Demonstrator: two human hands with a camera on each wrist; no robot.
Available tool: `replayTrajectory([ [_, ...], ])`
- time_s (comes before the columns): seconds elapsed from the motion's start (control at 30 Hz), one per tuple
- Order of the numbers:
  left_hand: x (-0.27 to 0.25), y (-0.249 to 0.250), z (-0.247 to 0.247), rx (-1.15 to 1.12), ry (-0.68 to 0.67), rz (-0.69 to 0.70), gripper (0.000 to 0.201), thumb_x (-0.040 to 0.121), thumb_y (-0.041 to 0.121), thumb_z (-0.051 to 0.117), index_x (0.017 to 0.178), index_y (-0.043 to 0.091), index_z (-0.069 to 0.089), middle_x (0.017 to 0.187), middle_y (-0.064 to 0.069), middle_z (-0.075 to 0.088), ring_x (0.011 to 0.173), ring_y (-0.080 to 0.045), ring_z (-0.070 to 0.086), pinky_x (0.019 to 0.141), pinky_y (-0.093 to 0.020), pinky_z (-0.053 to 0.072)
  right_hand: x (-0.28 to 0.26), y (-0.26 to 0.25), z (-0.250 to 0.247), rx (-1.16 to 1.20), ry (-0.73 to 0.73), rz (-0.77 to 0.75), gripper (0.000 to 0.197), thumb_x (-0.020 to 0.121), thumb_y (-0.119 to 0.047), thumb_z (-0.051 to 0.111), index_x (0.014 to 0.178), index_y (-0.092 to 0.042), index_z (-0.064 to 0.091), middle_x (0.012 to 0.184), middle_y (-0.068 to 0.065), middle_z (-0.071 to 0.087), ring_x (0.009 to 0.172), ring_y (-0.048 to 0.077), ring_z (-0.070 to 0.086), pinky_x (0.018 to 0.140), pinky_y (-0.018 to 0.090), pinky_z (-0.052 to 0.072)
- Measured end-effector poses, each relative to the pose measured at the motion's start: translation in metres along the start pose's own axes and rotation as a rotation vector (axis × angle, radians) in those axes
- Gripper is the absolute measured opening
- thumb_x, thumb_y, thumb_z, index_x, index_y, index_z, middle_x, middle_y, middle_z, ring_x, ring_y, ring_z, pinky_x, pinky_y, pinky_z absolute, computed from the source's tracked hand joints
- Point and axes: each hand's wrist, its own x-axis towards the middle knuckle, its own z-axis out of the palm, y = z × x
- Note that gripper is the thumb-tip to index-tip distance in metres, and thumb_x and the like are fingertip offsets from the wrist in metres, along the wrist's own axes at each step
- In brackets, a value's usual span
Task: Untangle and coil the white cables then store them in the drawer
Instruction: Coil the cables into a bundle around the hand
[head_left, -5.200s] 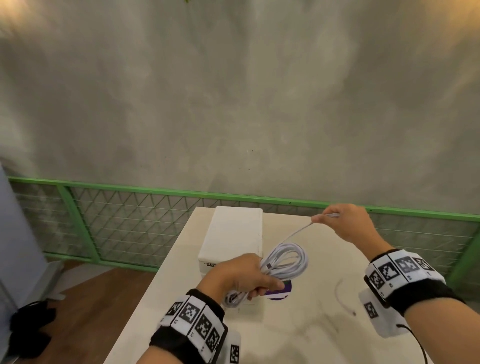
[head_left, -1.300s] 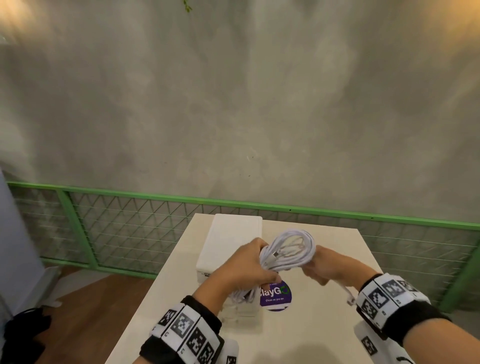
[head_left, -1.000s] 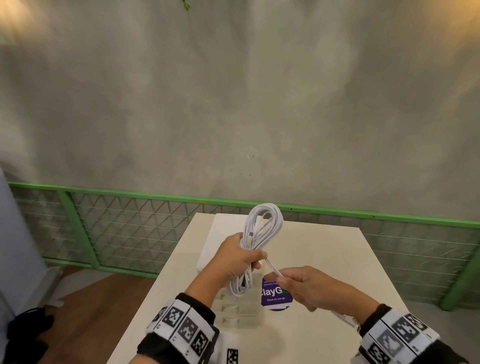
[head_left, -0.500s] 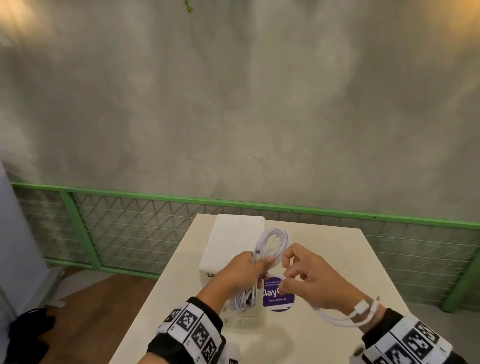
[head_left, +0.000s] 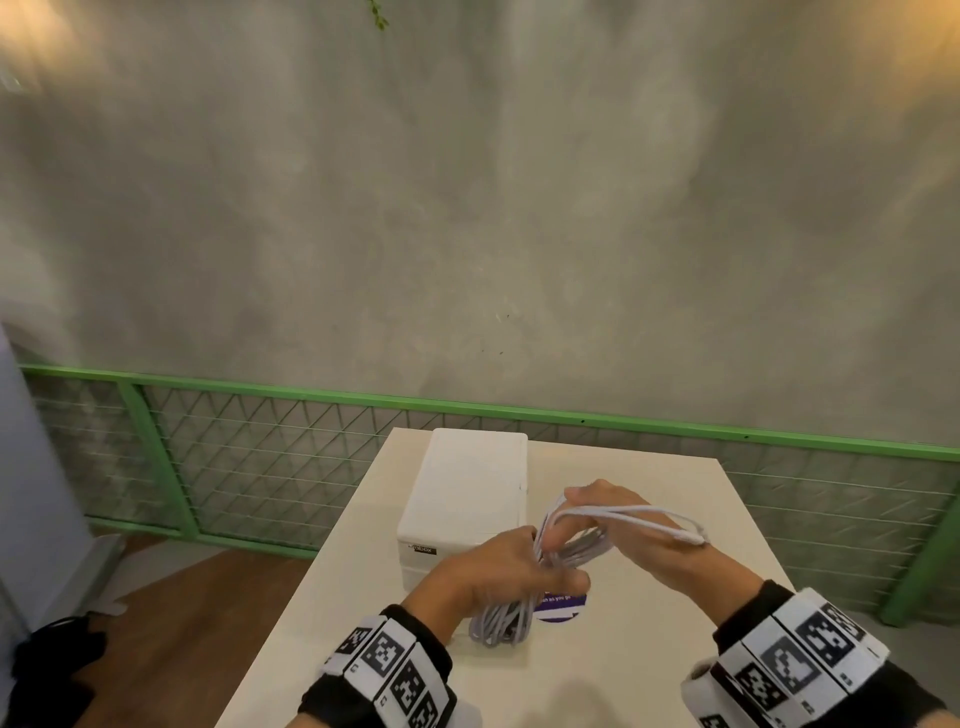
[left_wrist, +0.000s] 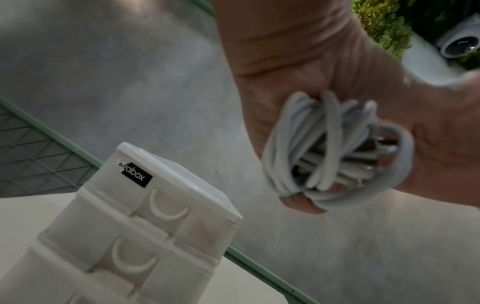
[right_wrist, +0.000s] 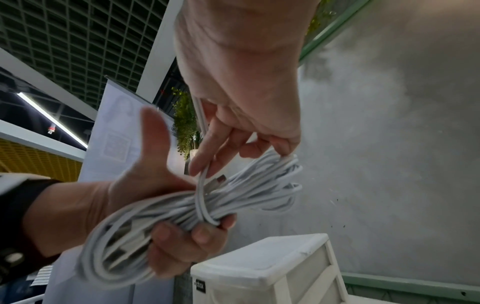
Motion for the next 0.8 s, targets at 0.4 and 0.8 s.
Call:
replayTrajectory([
  [0.4, -0.009, 0.007, -0.002, -0.067, -0.002, -0.077, 0.013, 0.084, 0.014, 0.056, 0.071, 0.018, 0.053, 0.063, 0.001, 0.052, 0.052, -0.01, 0.047, 0.058, -0.023, 0.041, 0.012, -0.012, -0.011, -0.23, -0.115, -0.037, 0.037, 0.098, -0.013, 0.031, 0.117, -0.013, 0.063, 0.08, -0.026, 0.051, 0.076, -0.008, 0.048, 0.073, 0.006, 0.036],
  [0.8, -0.028, 0.038, -0.001, -0.108, -0.403, 0.014, 0.015, 0.085, 0.004, 0.057, 0.073, 0.013, 0.056, 0.049, 0.008, 0.057, 0.042, -0.006, 0.051, 0.046, -0.014, 0.045, 0.021, -0.002, -0.042, 0.047, -0.309, 0.079, 0.005, 0.082, -0.014, 0.066, 0.082, -0.018, 0.07, 0.06, -0.005, 0.069, 0.049, 0.002, 0.053, 0.056, 0.016, 0.042],
])
